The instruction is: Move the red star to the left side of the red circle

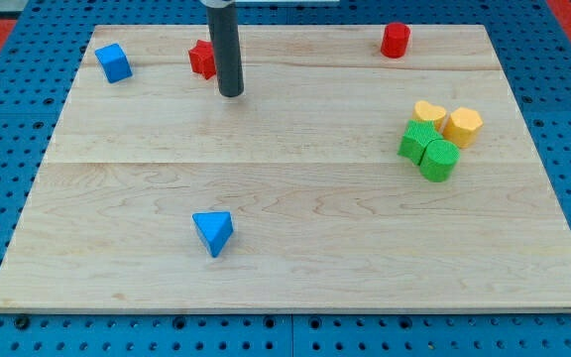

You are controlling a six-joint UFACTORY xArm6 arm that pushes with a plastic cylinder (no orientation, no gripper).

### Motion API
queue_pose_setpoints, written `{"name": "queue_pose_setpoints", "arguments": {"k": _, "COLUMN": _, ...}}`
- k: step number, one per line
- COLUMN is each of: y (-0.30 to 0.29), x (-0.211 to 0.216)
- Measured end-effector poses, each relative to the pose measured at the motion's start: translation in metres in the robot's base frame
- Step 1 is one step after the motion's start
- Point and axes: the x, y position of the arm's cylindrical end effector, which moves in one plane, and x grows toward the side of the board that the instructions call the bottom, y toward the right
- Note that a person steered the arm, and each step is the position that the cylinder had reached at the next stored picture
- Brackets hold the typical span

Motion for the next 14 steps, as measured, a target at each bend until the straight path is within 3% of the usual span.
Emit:
{"name": "queue_pose_setpoints", "arguments": {"k": 2, "y": -0.027, "x": -0.044}}
{"name": "queue_pose_setpoints", "arguments": {"k": 4, "y": -0.12, "x": -0.066}}
{"name": "queue_pose_setpoints", "arguments": {"k": 6, "y": 0.038, "x": -0.071}}
{"name": "queue_pose_setpoints", "arguments": {"k": 7, "y": 0.0, "x": -0.073}}
{"name": "queue_pose_setpoints", "arguments": {"k": 8, "y": -0.048, "x": -0.105}}
{"name": "queue_pose_setpoints", "arguments": {"k": 9, "y": 0.02, "x": -0.133}}
{"name": "queue_pose_setpoints", "arguments": {"k": 10, "y": 0.105, "x": -0.121}}
{"name": "queue_pose_setpoints", "arguments": {"k": 11, "y": 0.12, "x": -0.095}}
{"name": "queue_pose_setpoints", "arguments": {"k": 12, "y": 0.03, "x": -0.119}}
{"name": "queue_pose_setpoints", "arguments": {"k": 13, "y": 0.006, "x": -0.088}}
{"name": "queue_pose_setpoints", "arguments": {"k": 14, "y": 0.043, "x": -0.051}}
